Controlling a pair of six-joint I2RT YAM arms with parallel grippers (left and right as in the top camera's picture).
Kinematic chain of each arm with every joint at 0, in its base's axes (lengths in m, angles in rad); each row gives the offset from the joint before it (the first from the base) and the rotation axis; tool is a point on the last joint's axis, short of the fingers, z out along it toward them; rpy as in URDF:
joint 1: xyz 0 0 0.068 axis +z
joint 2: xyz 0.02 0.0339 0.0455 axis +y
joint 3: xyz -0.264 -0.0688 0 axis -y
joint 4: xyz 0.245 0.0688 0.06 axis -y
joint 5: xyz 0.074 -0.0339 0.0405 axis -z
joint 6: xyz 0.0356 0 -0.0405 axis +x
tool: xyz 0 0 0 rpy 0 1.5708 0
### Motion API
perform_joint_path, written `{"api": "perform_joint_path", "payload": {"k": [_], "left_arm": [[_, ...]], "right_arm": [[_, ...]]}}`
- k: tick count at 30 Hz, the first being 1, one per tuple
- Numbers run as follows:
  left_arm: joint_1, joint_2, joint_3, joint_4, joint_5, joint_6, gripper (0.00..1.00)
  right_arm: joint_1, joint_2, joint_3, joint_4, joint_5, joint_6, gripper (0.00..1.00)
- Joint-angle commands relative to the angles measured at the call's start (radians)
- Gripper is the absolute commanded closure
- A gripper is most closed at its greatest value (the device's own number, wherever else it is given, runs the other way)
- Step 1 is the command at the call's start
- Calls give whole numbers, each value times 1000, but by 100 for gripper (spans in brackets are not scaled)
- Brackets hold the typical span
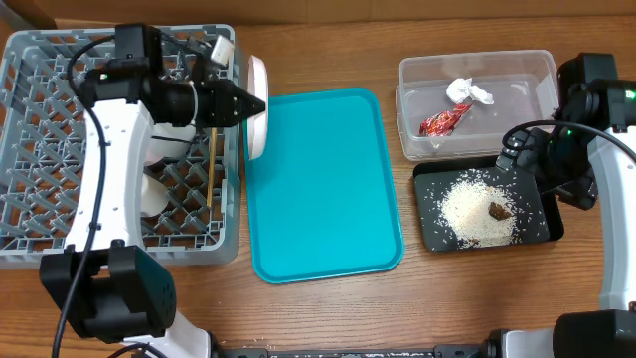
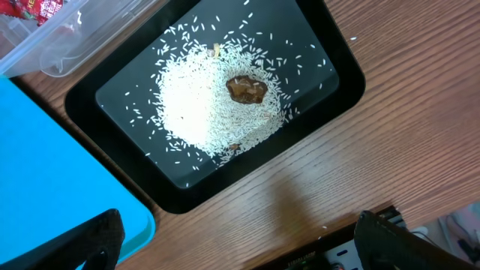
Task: Sort waste into correct bins and load items into the dishwasher
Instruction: 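Carry the white plate with the left gripper and stand it in the rack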
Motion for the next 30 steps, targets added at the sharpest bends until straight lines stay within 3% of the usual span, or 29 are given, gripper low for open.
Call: {"api": "perform_joint_path", "payload": {"k": [1, 9, 19, 25, 26, 28, 30], "left_arm": [[88, -35, 19, 8, 274, 59, 96], [192, -35, 19, 2, 232, 61, 96], [190, -29, 10, -61, -156, 66, 96], [186, -24, -34, -76, -235, 76, 94], [186, -24, -42, -77, -242, 76, 86], [186, -24, -51, -78, -244, 75, 49], [186, -24, -51, -86, -243, 70, 21]], "right_arm": [[-1, -11, 10, 3, 0, -2, 0], [-1, -11, 10, 9, 0, -2, 0], [-1, -11, 10, 12, 0, -2, 0], [-1, -11, 10, 13, 0, -2, 0], [-1, -11, 10, 12, 0, -2, 0], [-1, -11, 10, 12, 0, -2, 0], [-1, -11, 10, 12, 0, -2, 0]]}}
